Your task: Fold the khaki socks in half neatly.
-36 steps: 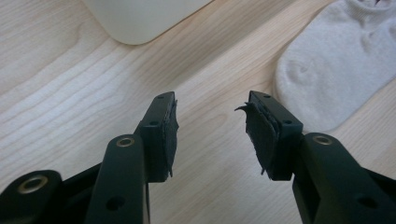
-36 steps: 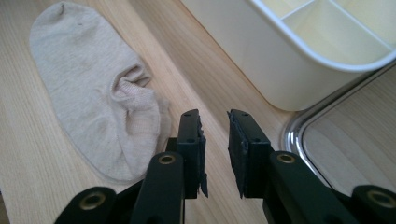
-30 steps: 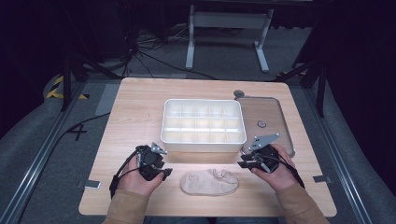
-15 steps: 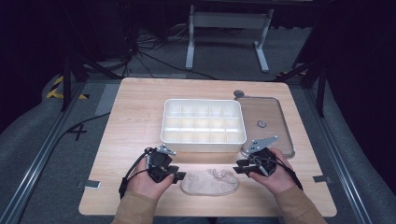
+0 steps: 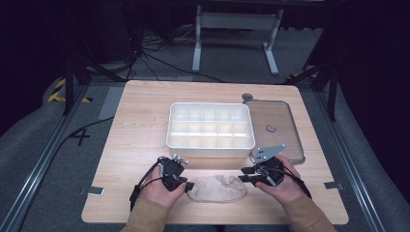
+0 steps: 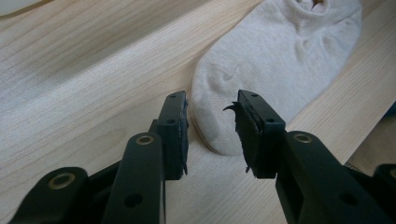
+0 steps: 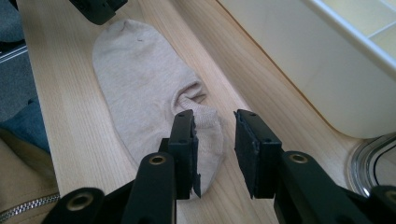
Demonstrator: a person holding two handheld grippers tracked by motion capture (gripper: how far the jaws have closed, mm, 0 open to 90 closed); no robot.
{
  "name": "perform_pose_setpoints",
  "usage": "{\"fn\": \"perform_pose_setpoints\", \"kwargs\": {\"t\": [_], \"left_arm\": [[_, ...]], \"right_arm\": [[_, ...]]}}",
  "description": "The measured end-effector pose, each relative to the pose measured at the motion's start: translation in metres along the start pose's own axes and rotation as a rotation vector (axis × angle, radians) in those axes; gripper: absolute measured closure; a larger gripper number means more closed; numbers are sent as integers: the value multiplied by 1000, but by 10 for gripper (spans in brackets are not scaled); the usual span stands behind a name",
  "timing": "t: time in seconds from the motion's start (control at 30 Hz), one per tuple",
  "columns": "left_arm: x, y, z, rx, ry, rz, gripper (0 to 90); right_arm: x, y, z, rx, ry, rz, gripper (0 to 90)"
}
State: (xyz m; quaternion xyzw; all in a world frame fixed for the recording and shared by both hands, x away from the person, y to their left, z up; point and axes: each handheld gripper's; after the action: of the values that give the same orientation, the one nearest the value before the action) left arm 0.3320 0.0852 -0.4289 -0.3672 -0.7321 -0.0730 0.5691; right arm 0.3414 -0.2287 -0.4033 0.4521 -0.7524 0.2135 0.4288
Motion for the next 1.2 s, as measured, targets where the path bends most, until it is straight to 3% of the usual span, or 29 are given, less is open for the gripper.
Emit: {"fn": "perform_pose_setpoints", "kwargs": {"t": [0.23, 0.3, 0.73, 0.87, 0.97, 1.1, 1.2], "left_arm": [[-8, 1, 0, 1, 32, -18, 668], [-12, 1, -1, 0, 48, -48, 695], [-20, -12, -5, -49, 87, -103, 731], [-22, -18, -7, -81, 103, -148, 745], [-22, -19, -7, -91, 103, -149, 766], [-22, -19, -7, -92, 100, -135, 823], [-22, -20, -7, -92, 99, -140, 842]], "right_arm": [[-1, 0, 0, 6, 3, -10, 680], [-2, 1, 0, 8, 4, -11, 676], [-3, 2, 0, 3, -8, -20, 648], [-3, 2, -1, 5, -13, -21, 648], [-4, 4, -1, 11, -11, -21, 648], [-12, 10, -4, 23, -1, -42, 689], [-20, 19, -8, 54, 2, -56, 779]]}}
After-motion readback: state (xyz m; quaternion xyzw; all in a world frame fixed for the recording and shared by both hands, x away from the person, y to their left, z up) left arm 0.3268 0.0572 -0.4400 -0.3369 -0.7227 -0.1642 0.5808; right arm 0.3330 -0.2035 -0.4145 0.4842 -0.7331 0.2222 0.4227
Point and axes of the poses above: each handheld gripper's, and its own axes: x roughly backward along the jaws, z roughly out of its underside, y roughly to its left, and after that the axes turned 7 degrees about y, right-handed
